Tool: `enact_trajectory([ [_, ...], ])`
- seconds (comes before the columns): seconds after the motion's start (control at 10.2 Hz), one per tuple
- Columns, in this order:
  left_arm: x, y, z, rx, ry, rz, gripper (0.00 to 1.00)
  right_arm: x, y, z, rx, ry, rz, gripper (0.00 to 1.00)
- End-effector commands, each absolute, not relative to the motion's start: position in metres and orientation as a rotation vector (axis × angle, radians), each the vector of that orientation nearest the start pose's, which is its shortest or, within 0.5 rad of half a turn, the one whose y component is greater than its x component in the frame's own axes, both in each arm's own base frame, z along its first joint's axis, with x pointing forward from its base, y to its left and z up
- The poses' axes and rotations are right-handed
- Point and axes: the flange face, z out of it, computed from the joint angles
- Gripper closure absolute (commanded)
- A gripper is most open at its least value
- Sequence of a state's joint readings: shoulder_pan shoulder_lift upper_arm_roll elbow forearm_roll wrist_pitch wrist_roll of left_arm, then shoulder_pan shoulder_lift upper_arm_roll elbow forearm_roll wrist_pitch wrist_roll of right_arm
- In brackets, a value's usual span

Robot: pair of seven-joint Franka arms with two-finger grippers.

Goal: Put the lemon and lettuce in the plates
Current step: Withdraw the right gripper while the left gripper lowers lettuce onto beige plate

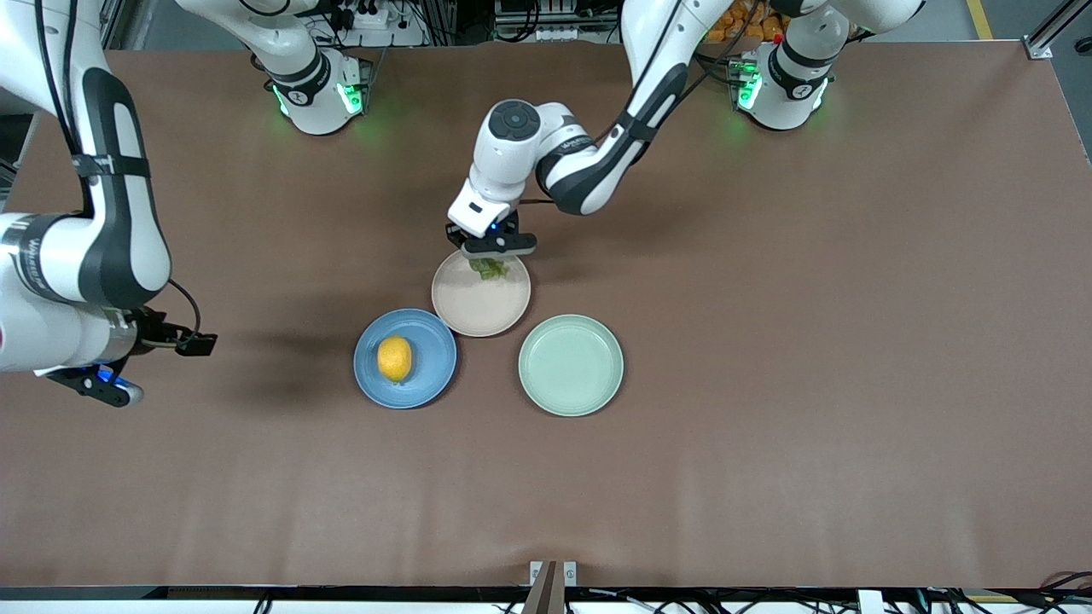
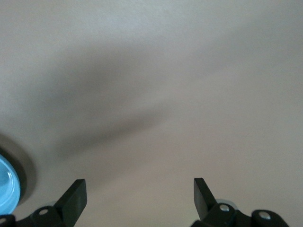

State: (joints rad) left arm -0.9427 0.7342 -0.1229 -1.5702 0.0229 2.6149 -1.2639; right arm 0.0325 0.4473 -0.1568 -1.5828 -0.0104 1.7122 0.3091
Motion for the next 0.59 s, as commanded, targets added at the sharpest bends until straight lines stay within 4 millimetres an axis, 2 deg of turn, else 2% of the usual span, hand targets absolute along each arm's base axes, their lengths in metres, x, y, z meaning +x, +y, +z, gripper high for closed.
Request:
enact_trajectory([
  [0.0, 0.367, -0.637, 0.245, -3.433, -0.394, -0.175, 0.00, 0.620, -0.067, 0.400, -3.165, 0.697, 0.501, 0.00],
  [0.1, 0.372, -0.635, 0.249, -3.435, -0.401, -0.184, 0.00, 0.614, -0.066, 0.414, -3.160, 0.698, 0.509, 0.00],
  [0.29, 0.394, -0.620, 0.261, -3.422, -0.450, -0.202, 0.00, 0.606, -0.061, 0.445, -3.157, 0.689, 0.475, 0.00],
  [0.39, 0.409, -0.609, 0.264, -3.394, -0.478, -0.195, 0.00, 0.600, -0.051, 0.463, -3.161, 0.665, 0.457, 0.00],
  [0.49, 0.426, -0.595, 0.277, -3.375, -0.497, -0.201, 0.00, 0.596, -0.041, 0.478, -3.167, 0.637, 0.432, 0.00],
])
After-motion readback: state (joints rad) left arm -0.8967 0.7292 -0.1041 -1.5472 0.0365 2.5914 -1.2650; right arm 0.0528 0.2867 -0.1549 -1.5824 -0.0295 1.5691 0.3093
